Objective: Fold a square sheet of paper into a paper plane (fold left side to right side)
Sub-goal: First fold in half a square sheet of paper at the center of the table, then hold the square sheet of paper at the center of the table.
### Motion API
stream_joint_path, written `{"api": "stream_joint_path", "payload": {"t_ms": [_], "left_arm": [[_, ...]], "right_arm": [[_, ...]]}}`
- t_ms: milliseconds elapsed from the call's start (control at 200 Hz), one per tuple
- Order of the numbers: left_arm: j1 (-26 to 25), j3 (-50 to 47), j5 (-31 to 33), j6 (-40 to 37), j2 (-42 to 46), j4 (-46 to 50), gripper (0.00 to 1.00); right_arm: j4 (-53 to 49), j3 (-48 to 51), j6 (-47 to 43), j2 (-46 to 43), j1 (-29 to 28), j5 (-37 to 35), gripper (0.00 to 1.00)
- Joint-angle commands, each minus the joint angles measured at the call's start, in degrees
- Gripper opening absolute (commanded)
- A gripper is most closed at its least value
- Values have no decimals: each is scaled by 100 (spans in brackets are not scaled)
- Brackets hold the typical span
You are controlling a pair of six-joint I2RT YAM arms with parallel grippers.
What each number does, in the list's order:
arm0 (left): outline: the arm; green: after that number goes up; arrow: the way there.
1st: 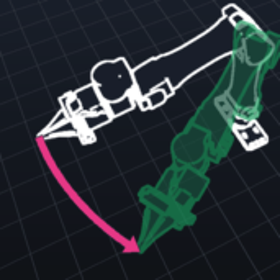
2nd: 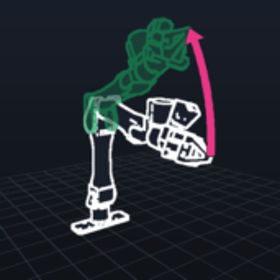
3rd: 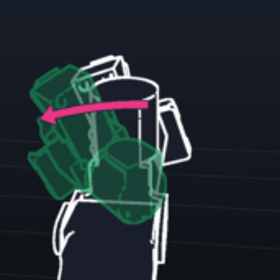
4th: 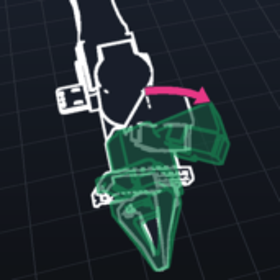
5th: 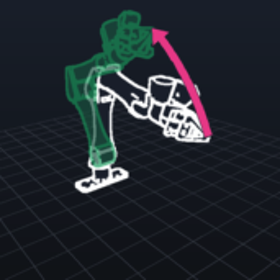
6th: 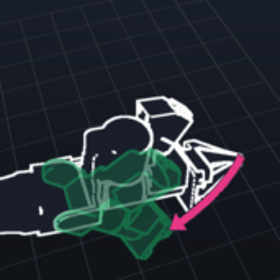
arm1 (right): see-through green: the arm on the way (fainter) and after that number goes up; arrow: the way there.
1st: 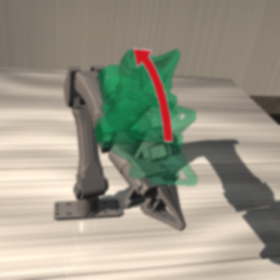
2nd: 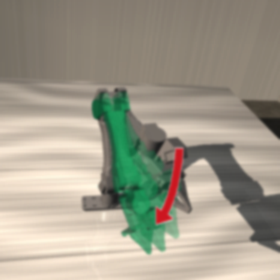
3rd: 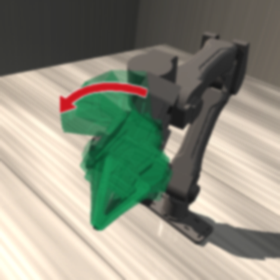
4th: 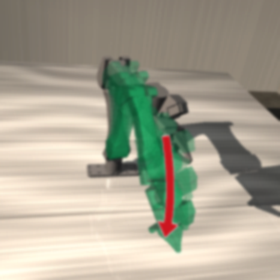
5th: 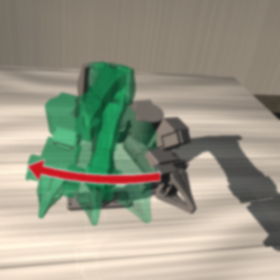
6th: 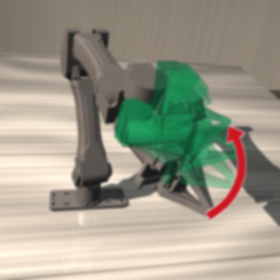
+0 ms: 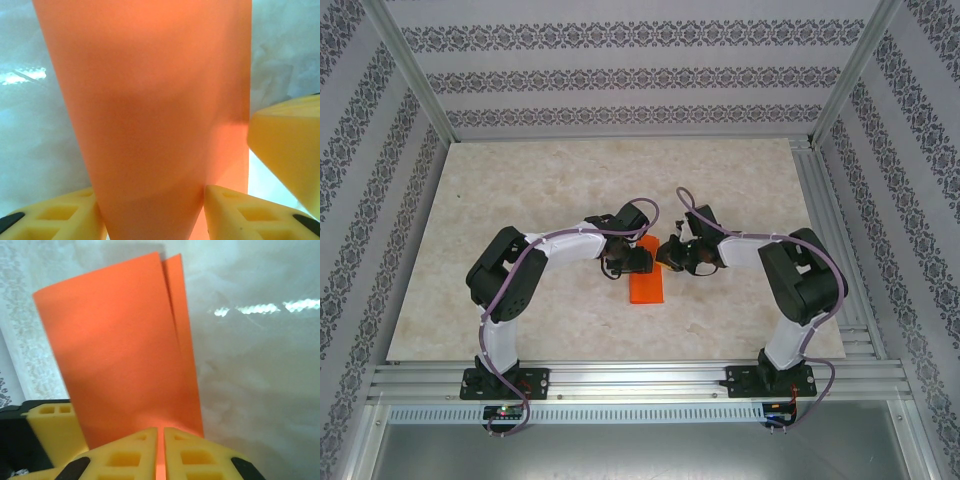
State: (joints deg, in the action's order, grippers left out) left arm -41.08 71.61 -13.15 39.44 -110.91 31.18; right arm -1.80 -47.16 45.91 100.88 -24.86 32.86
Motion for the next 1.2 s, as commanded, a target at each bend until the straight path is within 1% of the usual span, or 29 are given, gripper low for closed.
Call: {"api": "stream_joint_path", "payload": {"t_ms": [0,180,400,1194], "left_arm": [[-199,-173,-238,-43,-123,-175,53],[-199,-130,-228,-80,-141,-123,54],[-199,-95,-263,-137,-161,-86,55],[-219,21,-404,-235,-295,-20,56]], "right_arm": [[-122,34,-212,-369,163,-178,13],[-202,222,-295,-505,397,-192,13],[-228,321,-346,-551,486,-192,13],[-188,260,-274,-507,368,-91,14]]}}
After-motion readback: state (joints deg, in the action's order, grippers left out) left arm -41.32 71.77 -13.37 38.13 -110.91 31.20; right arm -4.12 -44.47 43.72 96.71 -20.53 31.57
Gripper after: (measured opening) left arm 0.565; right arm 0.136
